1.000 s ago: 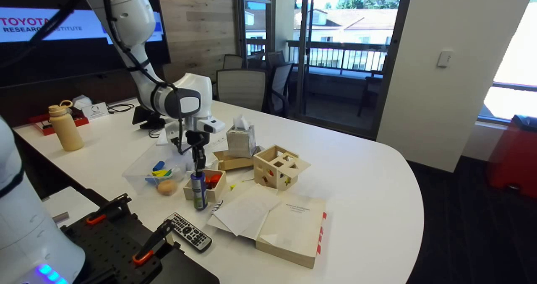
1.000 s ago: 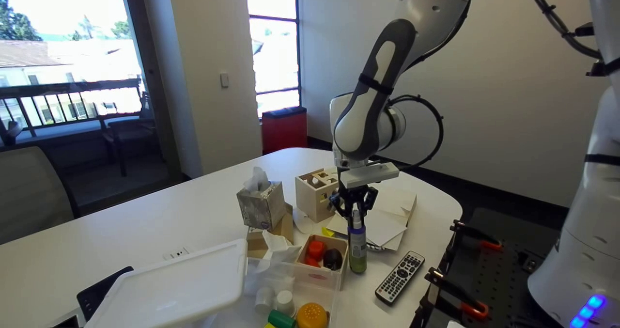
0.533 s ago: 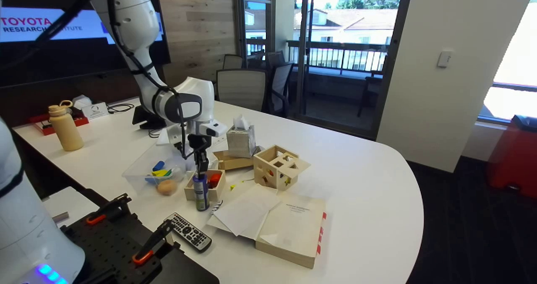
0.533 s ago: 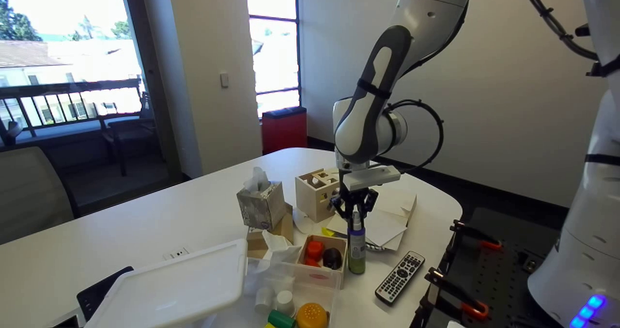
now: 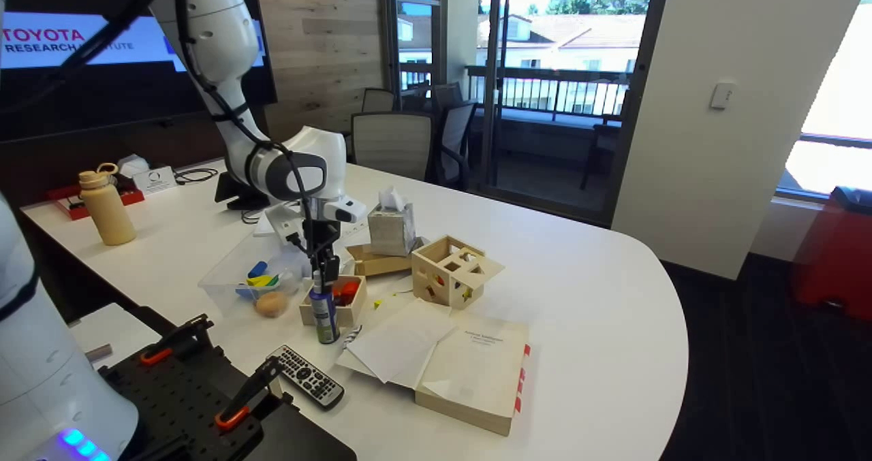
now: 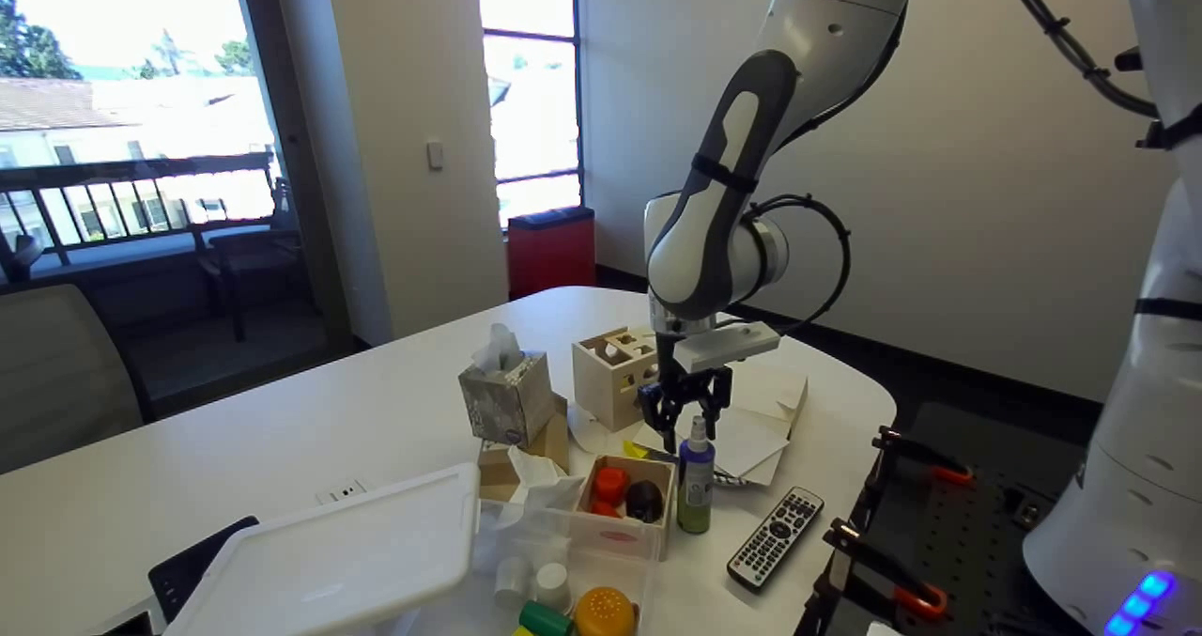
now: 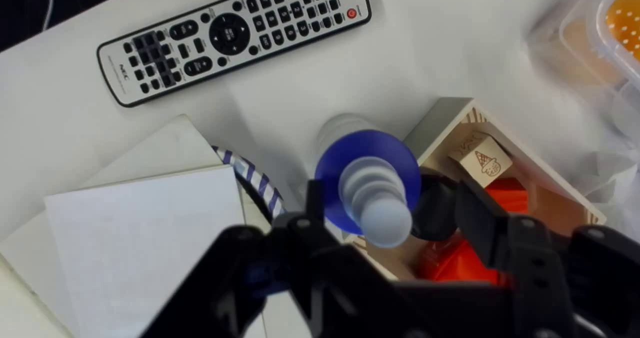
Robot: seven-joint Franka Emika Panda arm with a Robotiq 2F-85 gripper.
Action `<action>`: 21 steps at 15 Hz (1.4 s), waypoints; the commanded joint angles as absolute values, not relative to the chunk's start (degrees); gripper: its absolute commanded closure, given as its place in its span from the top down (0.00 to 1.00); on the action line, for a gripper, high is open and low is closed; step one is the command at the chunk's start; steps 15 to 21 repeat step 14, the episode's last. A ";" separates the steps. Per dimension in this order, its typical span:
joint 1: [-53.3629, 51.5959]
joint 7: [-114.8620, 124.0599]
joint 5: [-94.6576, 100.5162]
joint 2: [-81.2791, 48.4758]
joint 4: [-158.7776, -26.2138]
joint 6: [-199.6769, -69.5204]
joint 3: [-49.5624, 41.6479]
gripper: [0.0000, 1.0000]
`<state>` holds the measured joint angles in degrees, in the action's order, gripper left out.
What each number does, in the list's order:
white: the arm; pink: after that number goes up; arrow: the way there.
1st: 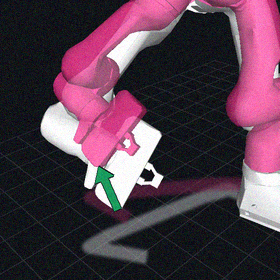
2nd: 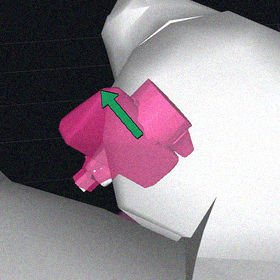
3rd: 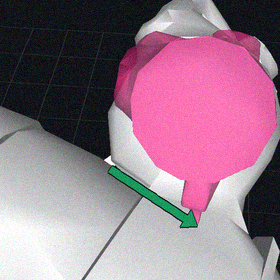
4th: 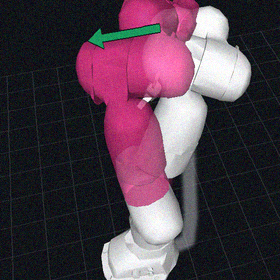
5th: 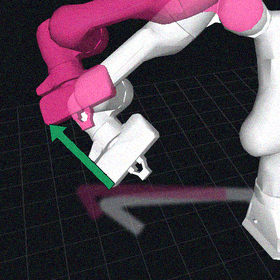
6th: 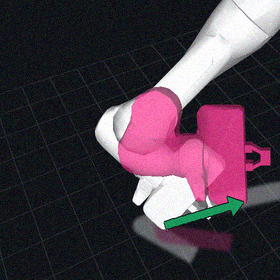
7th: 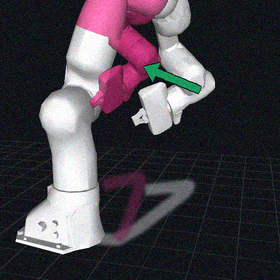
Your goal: Place the bottle next to the box
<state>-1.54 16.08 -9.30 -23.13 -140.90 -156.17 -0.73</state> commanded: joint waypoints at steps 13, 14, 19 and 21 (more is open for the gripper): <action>-4.68 24.27 2.04 1.19 -140.71 -135.87 0.09 1.00; -4.41 24.28 1.89 1.72 -140.24 -135.31 0.47 1.00; -4.41 24.28 1.89 1.72 -140.24 -135.31 0.47 1.00; -4.41 24.28 1.89 1.72 -140.24 -135.31 0.47 1.00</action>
